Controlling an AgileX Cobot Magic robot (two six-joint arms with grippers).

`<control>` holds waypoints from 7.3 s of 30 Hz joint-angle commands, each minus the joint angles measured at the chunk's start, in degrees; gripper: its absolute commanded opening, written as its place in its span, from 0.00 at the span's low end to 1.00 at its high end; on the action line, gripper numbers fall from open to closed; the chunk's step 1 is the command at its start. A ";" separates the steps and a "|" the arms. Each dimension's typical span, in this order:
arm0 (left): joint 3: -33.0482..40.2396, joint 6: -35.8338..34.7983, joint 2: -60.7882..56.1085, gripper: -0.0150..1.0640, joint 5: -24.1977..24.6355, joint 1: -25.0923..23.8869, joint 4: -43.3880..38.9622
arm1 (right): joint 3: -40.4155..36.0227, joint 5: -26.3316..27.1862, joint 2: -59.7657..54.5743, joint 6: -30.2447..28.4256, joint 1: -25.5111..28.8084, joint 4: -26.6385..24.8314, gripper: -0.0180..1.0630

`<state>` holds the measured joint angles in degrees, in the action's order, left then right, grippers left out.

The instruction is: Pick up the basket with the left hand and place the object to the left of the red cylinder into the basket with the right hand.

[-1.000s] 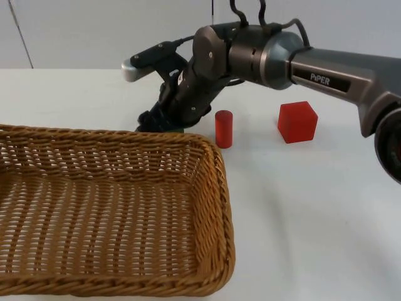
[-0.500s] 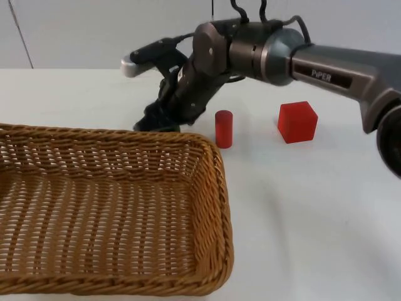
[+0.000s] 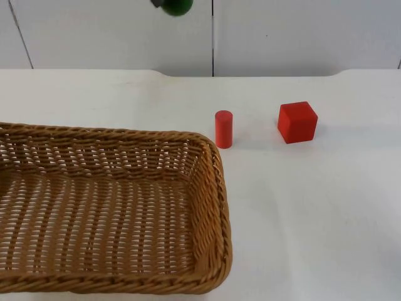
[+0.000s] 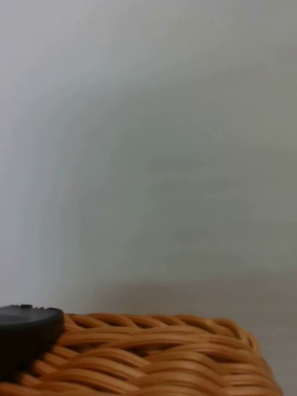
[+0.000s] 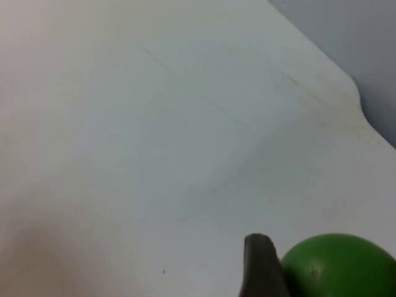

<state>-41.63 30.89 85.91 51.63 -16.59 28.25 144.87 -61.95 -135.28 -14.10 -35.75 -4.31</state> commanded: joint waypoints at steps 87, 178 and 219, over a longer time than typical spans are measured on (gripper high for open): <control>0.13 0.65 -0.66 0.01 0.40 -0.07 3.84 | -63.92 30.36 39.99 5.98 -18.68 3.28 0.83; 6.17 -11.41 -60.57 0.99 -12.91 23.80 -4.75 | -108.04 18.12 104.50 36.90 -18.78 31.89 0.83; 13.34 -30.51 -85.91 0.99 9.96 23.80 -29.00 | -115.44 -0.01 135.28 19.76 -19.41 12.31 0.83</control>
<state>-28.51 0.95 0.26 61.52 7.36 -0.30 29.46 -62.05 -0.17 6.26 -54.99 8.38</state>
